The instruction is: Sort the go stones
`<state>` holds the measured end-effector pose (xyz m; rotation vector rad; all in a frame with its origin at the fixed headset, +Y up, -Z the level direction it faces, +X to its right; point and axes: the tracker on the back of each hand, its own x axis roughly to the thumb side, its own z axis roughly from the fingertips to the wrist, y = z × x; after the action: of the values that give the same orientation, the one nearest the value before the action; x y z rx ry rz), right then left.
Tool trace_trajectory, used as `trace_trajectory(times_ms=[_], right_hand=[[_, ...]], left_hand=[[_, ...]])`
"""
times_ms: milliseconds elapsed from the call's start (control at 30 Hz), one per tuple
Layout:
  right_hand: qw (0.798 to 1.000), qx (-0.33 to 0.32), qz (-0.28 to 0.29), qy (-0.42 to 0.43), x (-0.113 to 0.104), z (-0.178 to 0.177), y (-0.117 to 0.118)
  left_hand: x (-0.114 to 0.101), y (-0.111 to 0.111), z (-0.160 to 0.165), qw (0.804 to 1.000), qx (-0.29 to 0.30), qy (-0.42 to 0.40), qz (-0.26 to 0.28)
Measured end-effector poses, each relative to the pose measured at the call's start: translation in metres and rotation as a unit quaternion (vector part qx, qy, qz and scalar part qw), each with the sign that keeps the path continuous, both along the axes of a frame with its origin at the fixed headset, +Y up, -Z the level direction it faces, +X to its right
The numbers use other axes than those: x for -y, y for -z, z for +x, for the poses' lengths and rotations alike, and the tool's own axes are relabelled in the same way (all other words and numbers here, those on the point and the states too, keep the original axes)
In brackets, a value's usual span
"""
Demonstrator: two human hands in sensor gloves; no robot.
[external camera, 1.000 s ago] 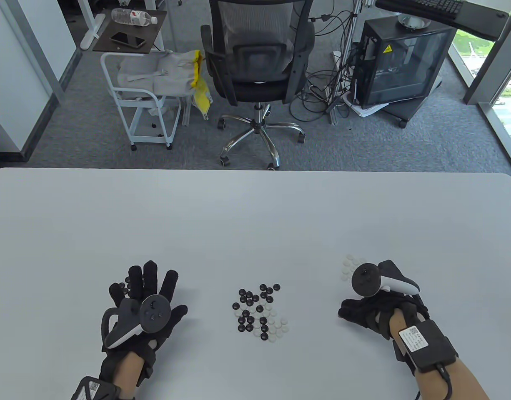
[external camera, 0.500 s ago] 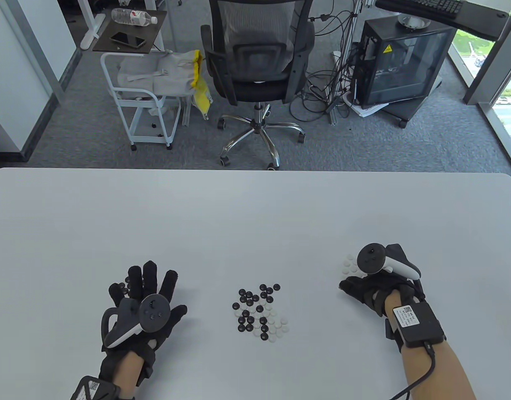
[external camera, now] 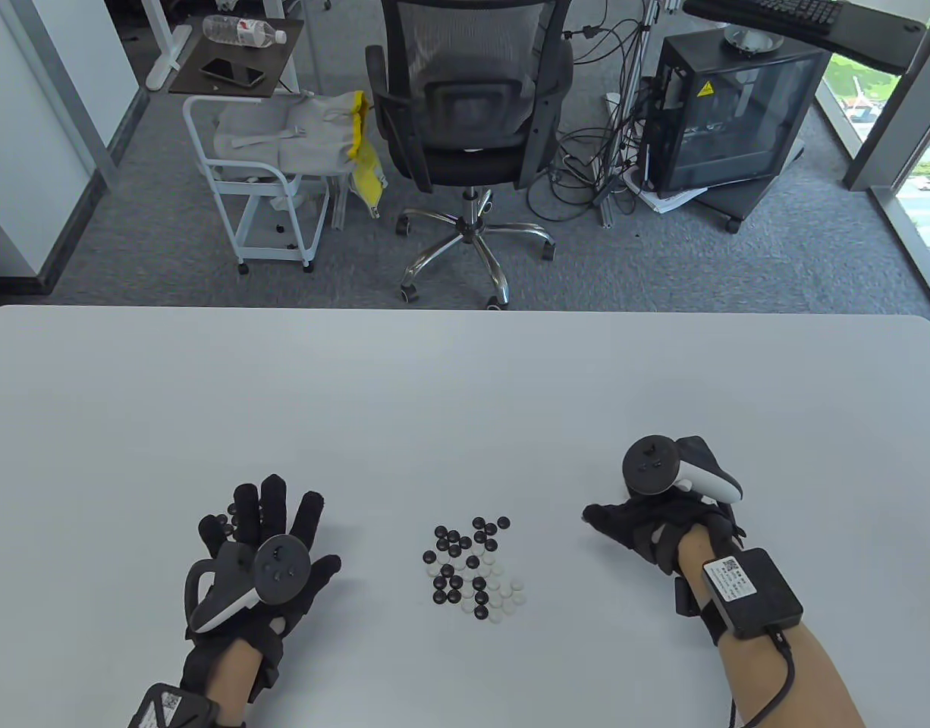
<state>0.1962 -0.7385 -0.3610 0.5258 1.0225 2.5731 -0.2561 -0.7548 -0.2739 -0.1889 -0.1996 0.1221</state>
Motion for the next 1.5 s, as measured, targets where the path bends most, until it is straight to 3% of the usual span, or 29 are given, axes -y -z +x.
trace_trajectory(times_ms=[267, 567, 733, 900, 1100, 1500], right_hand=[[0.993, -0.113, -0.030, 0.008, 0.012, -0.064, -0.023], [0.989, -0.140, -0.045, 0.008, 0.028, -0.089, -0.029], [0.994, -0.102, -0.041, -0.007, 0.026, -0.067, -0.018], [0.999, 0.002, -0.030, -0.039, 0.020, -0.007, 0.003], [0.995, 0.083, -0.018, -0.043, 0.020, 0.049, 0.006], [0.992, 0.118, 0.017, -0.045, 0.025, 0.074, 0.004]], left_hand=[[0.000, 0.000, 0.000, 1.000, 0.001, 0.002, 0.000], [0.000, -0.001, 0.000, 1.000, 0.000, 0.001, 0.001], [-0.001, -0.001, -0.001, 1.000, -0.001, -0.001, 0.004], [0.000, -0.001, -0.001, 1.000, -0.001, -0.002, 0.004], [-0.001, -0.001, -0.002, 1.000, -0.003, -0.003, 0.004], [0.000, -0.001, -0.001, 1.000, 0.000, 0.000, 0.003]])
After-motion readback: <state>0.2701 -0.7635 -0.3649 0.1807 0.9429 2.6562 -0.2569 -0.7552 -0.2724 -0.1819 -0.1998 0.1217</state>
